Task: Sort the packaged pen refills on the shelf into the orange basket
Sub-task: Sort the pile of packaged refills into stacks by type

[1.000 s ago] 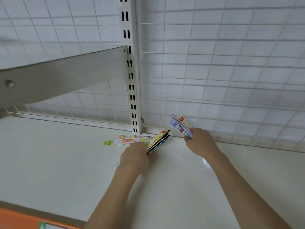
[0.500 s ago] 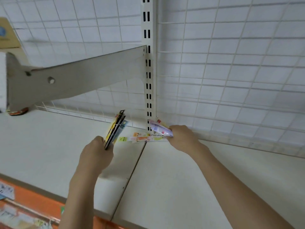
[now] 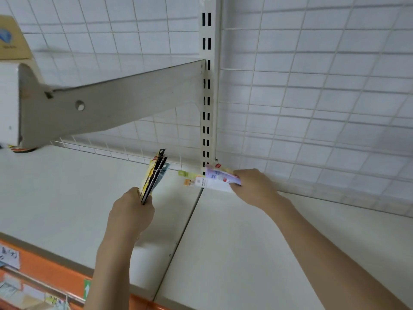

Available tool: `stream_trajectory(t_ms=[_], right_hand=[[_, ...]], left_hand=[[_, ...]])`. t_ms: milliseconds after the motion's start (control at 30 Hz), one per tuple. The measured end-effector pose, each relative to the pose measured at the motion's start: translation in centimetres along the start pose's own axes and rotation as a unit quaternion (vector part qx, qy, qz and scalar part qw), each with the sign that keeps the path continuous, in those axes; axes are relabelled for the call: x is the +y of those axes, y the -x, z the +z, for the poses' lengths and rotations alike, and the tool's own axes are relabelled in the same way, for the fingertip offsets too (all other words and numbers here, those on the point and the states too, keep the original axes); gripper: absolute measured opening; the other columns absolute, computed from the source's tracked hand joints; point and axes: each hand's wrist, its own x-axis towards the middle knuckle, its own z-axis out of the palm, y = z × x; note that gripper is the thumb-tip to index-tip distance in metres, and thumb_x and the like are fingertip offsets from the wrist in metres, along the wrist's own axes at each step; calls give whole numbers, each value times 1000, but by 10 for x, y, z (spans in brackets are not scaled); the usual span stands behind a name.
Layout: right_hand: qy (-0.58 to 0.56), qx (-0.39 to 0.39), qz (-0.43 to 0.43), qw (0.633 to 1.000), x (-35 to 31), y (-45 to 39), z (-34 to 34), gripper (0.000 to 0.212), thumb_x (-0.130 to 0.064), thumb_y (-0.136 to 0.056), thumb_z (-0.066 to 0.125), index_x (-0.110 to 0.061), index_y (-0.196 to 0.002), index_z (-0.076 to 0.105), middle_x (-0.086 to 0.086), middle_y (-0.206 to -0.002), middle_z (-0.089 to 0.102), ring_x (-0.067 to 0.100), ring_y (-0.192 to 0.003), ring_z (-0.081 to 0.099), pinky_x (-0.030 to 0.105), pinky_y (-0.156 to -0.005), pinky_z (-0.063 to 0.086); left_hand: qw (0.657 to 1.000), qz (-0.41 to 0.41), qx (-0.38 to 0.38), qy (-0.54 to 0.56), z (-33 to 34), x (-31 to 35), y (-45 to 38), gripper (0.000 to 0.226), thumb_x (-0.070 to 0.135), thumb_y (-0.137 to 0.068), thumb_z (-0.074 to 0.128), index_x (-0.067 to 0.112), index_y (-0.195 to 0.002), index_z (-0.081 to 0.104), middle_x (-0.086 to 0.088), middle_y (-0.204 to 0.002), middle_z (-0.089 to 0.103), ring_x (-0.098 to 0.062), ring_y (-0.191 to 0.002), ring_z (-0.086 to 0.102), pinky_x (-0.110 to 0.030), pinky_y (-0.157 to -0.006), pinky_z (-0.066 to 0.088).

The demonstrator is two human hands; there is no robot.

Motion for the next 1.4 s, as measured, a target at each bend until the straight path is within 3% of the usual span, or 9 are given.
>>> stream_trajectory(t_ms=[167,333,467,667,900,1000,1067,1267,1400], right_hand=[[-6,-32,40,999,18,-5,-15,14,-24,-89,48,-24,-75,49,4,-78,55,26,-75,52,27,-49,31],[-19,-47,34,998,17,-10,-8,14,-29,-91,50,-21,-82,56,3,-78,54,24,-74,52,28,-53,34],[-9,-63,19,998,10,-18,4,23,-35,-92,52,-15,-94,62,1,-74,52,23,-74,51,28,-54,34],[25,-100,37,994,9,-30,9,46,-62,-77,61,-18,-81,49,-3,-69,47,23,-74,53,27,-53,35],[58,-118,-6,991,1,-34,11,55,-71,-65,65,-20,-74,46,-3,-77,47,19,-73,52,28,-61,39],[46,-146,-15,988,0,-35,14,61,-68,-66,67,-17,-98,55,1,-98,45,23,-85,55,31,-69,43],[48,-151,-23,987,0,-37,13,57,-61,-72,67,-13,-101,55,2,-97,45,23,-83,52,30,-67,39],[41,-235,0,971,-9,-35,2,26,-30,-77,66,-10,-78,49,1,-67,40,19,-57,38,28,-52,25],[117,-220,-3,968,-19,-21,-3,34,-21,-75,62,-12,-60,32,1,-60,33,17,-48,30,24,-47,21]], left_hand=[[1000,0,-5,3,1,2,-1,24,19,-93,43,7,-73,42,-7,-64,47,-21,-53,43,-26,-45,29],[1000,1,-7,-7,5,1,-5,22,20,-93,43,1,-84,49,-7,-65,49,-20,-54,43,-26,-46,31],[1000,0,-9,-9,8,0,-6,22,21,-92,44,3,-80,48,-7,-64,50,-21,-55,44,-27,-47,32],[1000,-11,-7,-14,9,-5,-12,24,21,-92,45,-1,-85,50,-8,-65,50,-25,-58,44,-29,-51,33],[1000,-13,-12,-11,12,-3,-15,23,22,-91,46,1,-81,48,-7,-65,49,-25,-59,44,-29,-51,32],[1000,-14,-17,-14,13,-3,-16,23,22,-91,46,3,-79,47,-7,-65,49,-25,-60,44,-29,-51,32],[1000,-15,-21,-16,13,-3,-16,22,22,-91,46,3,-79,47,-7,-65,49,-24,-60,43,-28,-51,32],[1000,-5,-24,-13,14,-1,-14,23,22,-91,45,5,-75,44,-6,-65,49,-23,-58,43,-28,-51,32],[1000,16,-17,1,16,5,-13,23,21,-92,46,3,-77,46,-7,-64,50,-24,-58,45,-30,-51,34]])
